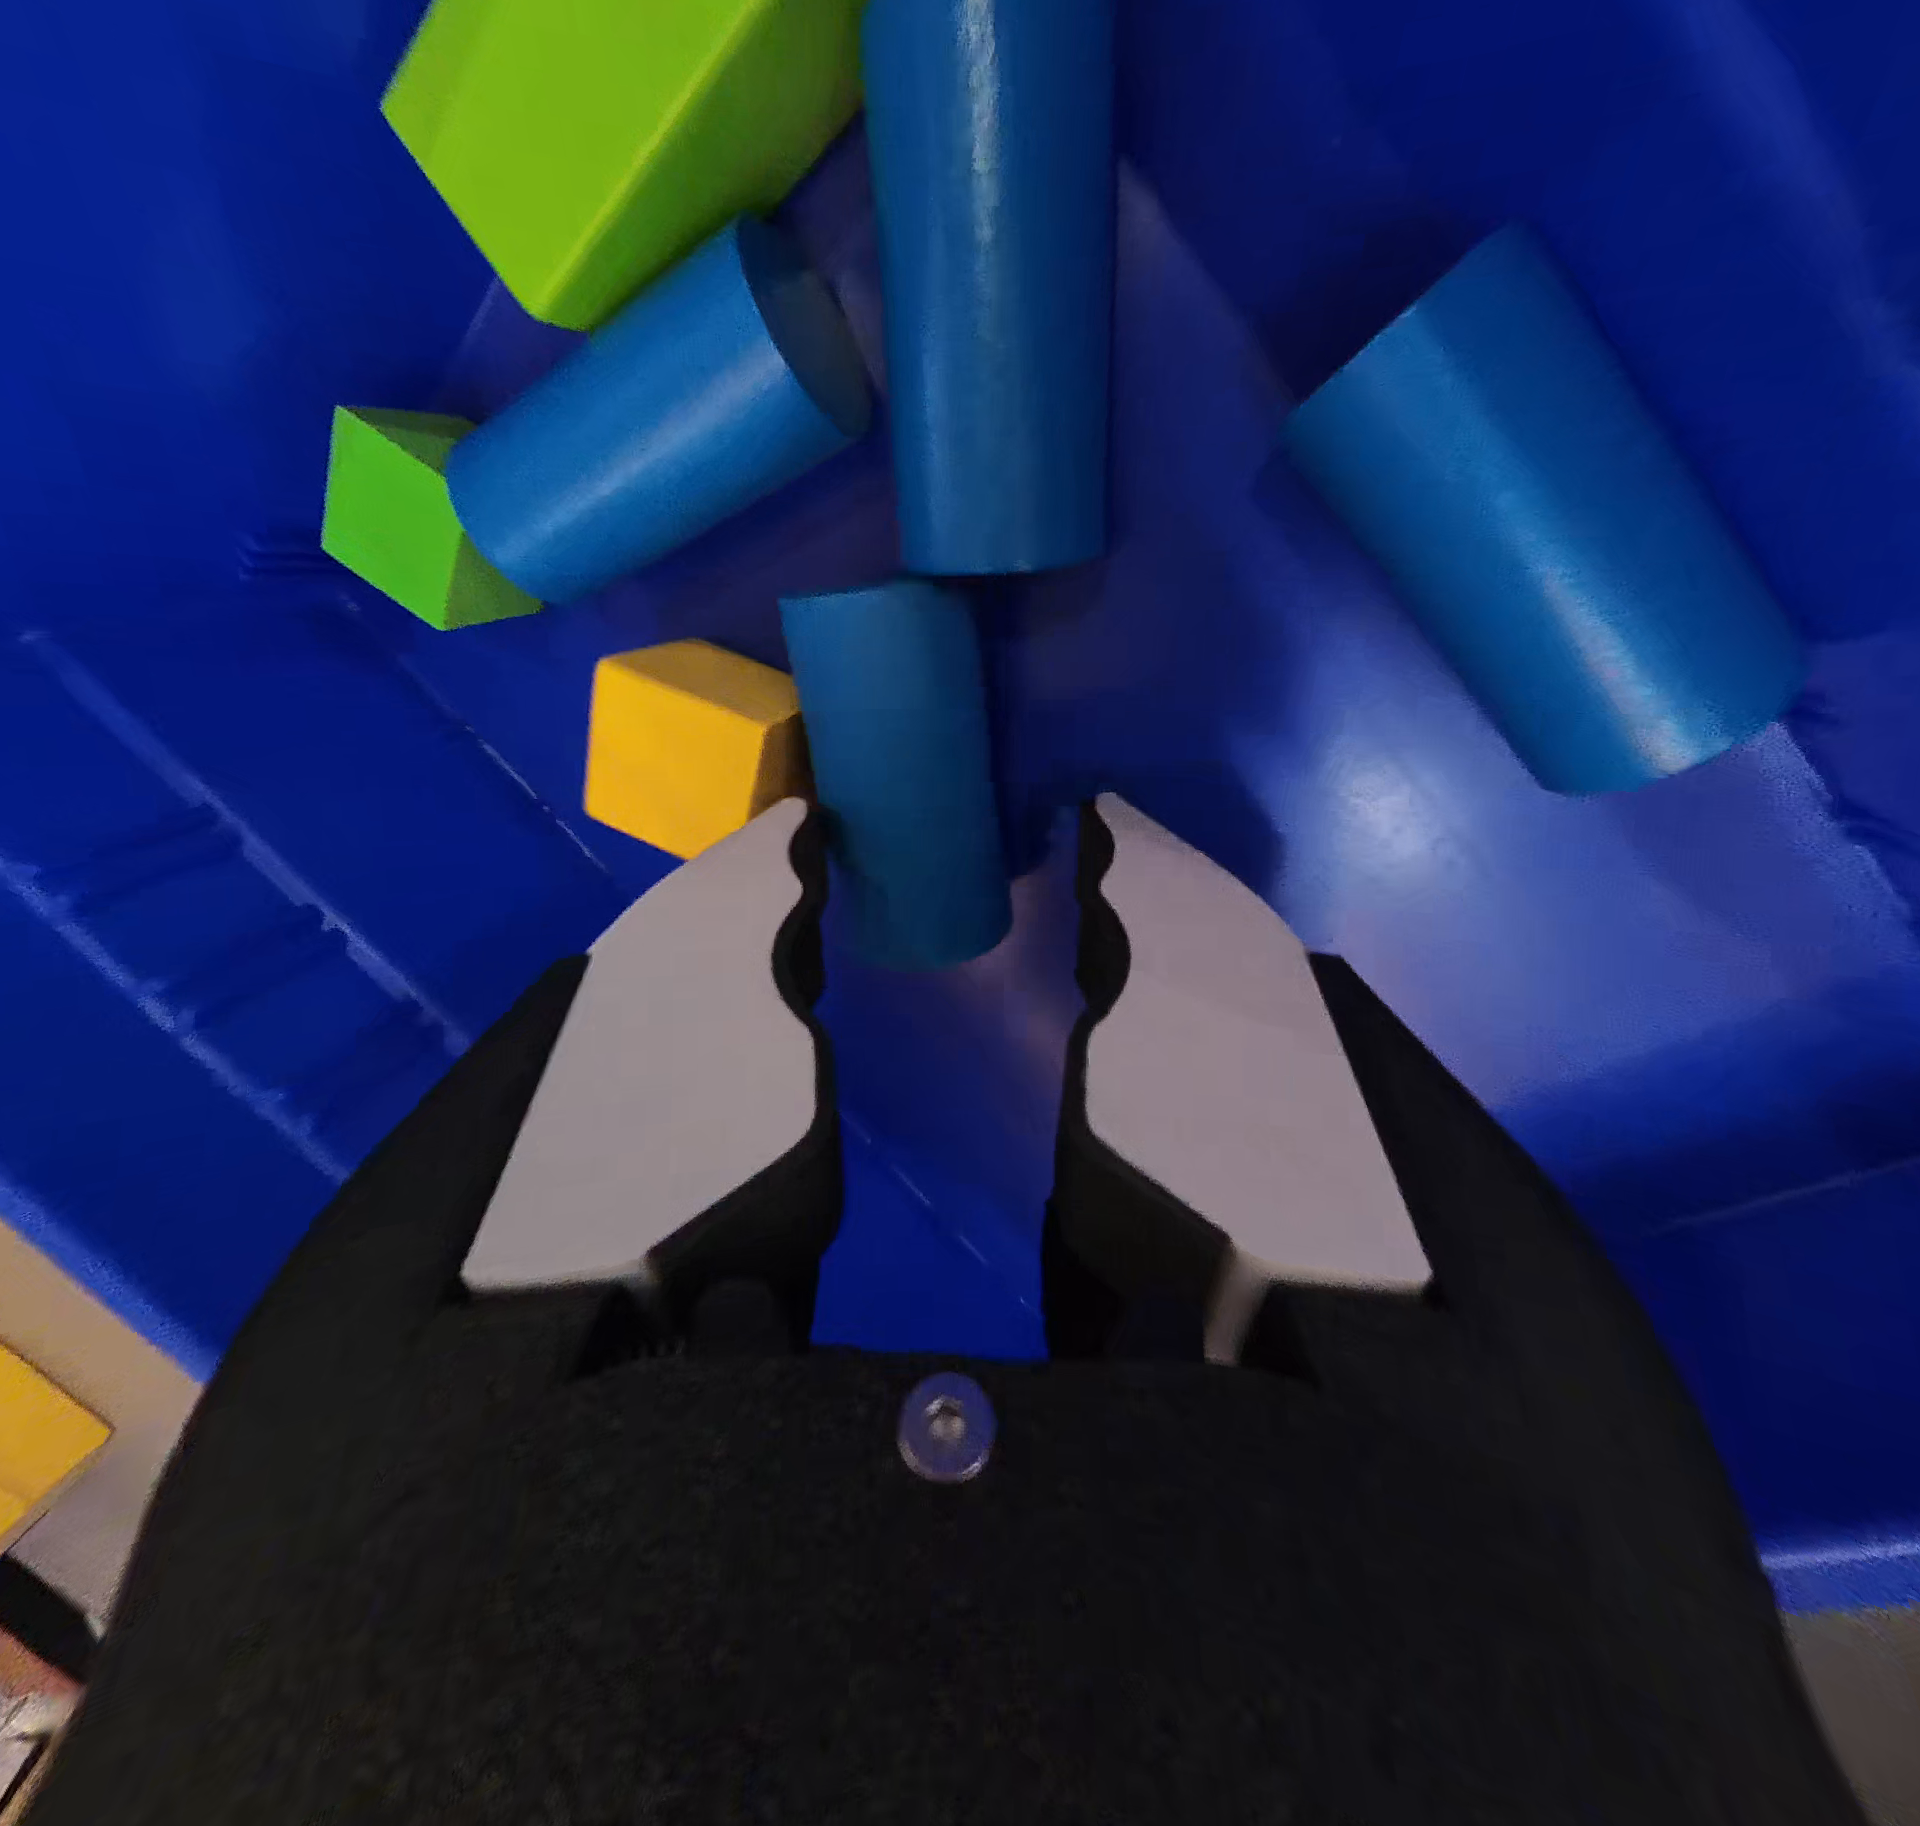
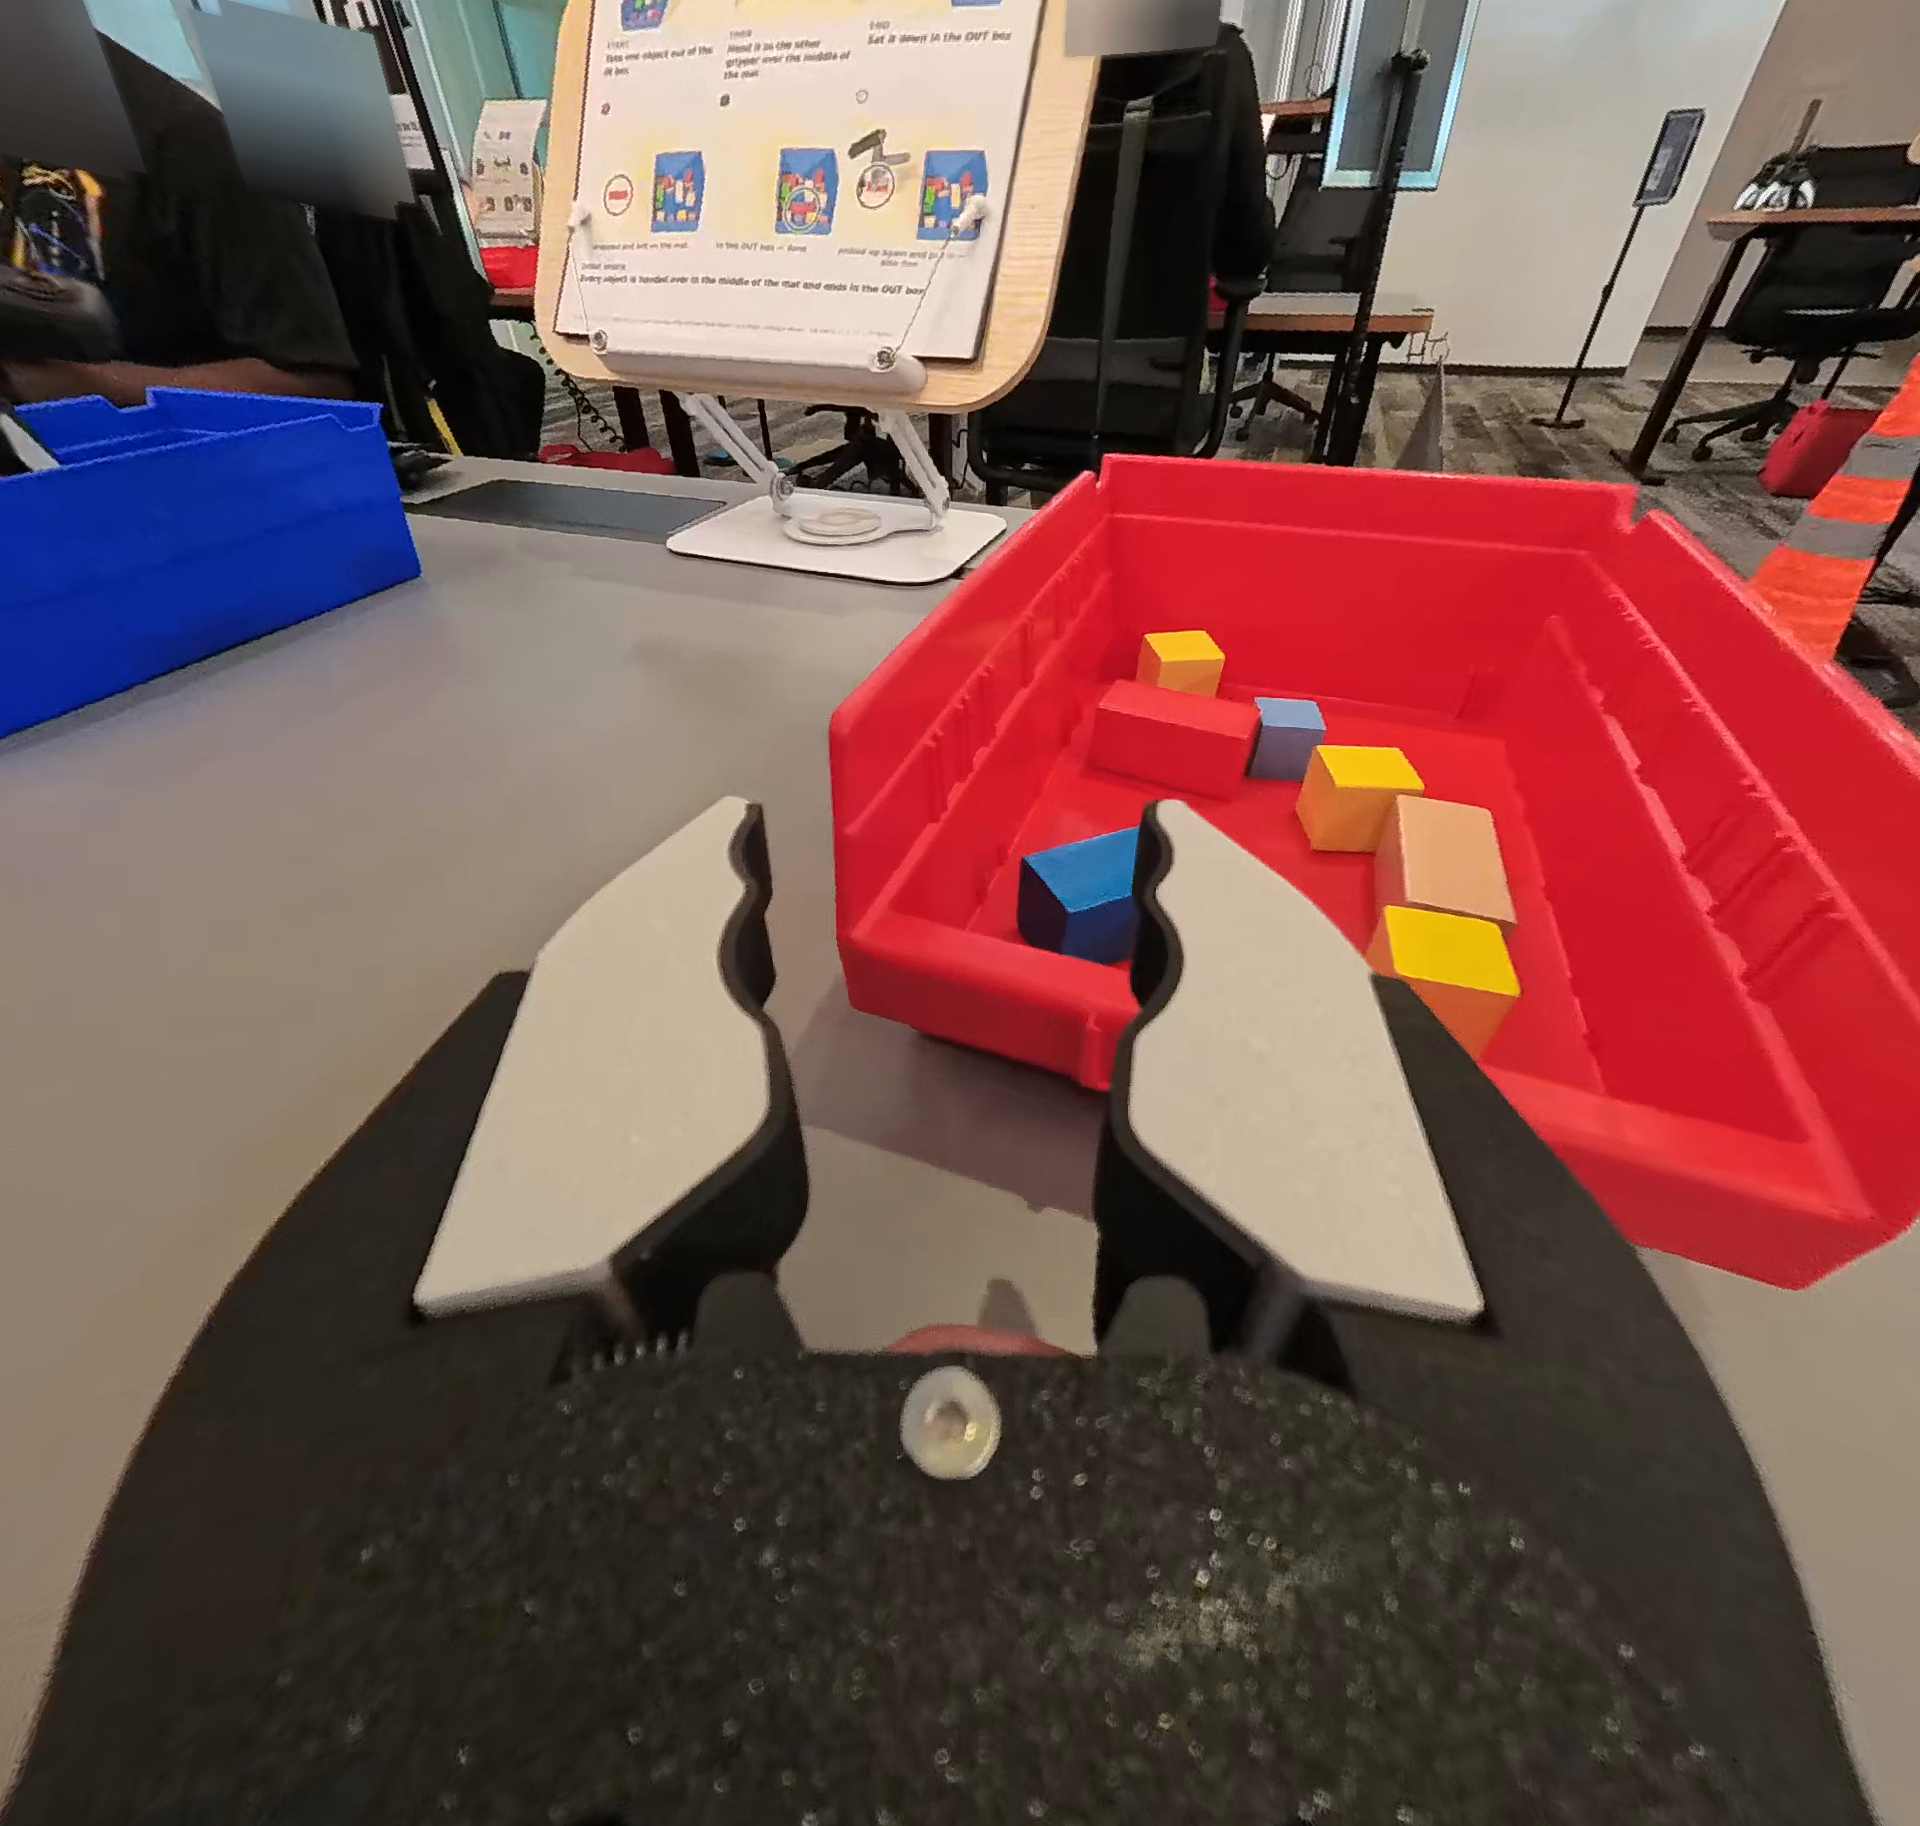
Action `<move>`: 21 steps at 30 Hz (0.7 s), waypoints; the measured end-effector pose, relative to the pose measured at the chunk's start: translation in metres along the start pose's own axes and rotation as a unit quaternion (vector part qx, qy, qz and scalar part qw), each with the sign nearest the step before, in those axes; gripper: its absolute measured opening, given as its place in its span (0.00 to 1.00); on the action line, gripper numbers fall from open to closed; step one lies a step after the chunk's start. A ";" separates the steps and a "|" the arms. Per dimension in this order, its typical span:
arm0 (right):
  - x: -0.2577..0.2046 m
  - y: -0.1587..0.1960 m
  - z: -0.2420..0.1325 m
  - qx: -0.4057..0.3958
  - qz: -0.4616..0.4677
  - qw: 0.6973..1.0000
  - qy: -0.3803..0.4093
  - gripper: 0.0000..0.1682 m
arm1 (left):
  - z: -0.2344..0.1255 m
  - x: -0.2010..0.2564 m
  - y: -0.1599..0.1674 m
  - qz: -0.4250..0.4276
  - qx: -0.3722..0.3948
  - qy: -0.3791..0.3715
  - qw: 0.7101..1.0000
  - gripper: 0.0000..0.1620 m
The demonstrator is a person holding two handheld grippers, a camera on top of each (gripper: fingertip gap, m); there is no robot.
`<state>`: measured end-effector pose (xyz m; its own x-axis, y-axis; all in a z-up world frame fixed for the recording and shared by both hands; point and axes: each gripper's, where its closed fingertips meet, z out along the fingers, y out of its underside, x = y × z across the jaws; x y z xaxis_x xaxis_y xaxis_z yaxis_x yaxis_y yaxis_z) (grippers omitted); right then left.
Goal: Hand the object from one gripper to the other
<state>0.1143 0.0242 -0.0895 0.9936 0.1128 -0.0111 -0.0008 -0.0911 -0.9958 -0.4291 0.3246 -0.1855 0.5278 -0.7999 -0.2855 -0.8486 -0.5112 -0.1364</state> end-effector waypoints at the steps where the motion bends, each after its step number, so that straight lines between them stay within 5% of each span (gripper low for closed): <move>1: -0.001 0.001 0.001 -0.002 -0.002 1.000 -0.001 0.40 | 0.001 -0.001 -0.003 -0.004 0.007 0.004 1.000 0.25; 8: -0.009 0.001 0.004 -0.004 -0.004 1.000 -0.014 0.39 | 0.000 -0.004 -0.006 -0.040 0.001 0.026 0.999 0.20; 12: -0.017 -0.003 0.001 0.001 -0.012 1.000 -0.025 0.39 | -0.037 -0.002 -0.018 -0.129 0.121 0.064 0.982 0.20; 16: -0.038 -0.023 0.015 0.021 -0.073 0.994 -0.078 0.38 | -0.103 0.011 -0.034 -0.243 0.292 0.167 0.910 0.20; 21: -0.098 -0.058 0.068 0.035 -0.121 0.966 -0.225 0.50 | -0.198 0.060 -0.076 -0.306 0.461 0.375 0.744 0.19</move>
<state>0.0089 0.0858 -0.0372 0.8153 0.5433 0.2003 0.2023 0.0568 -0.9777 -0.3256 0.2533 -0.0039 0.4040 -0.6339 0.6595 0.0768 -0.6949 -0.7150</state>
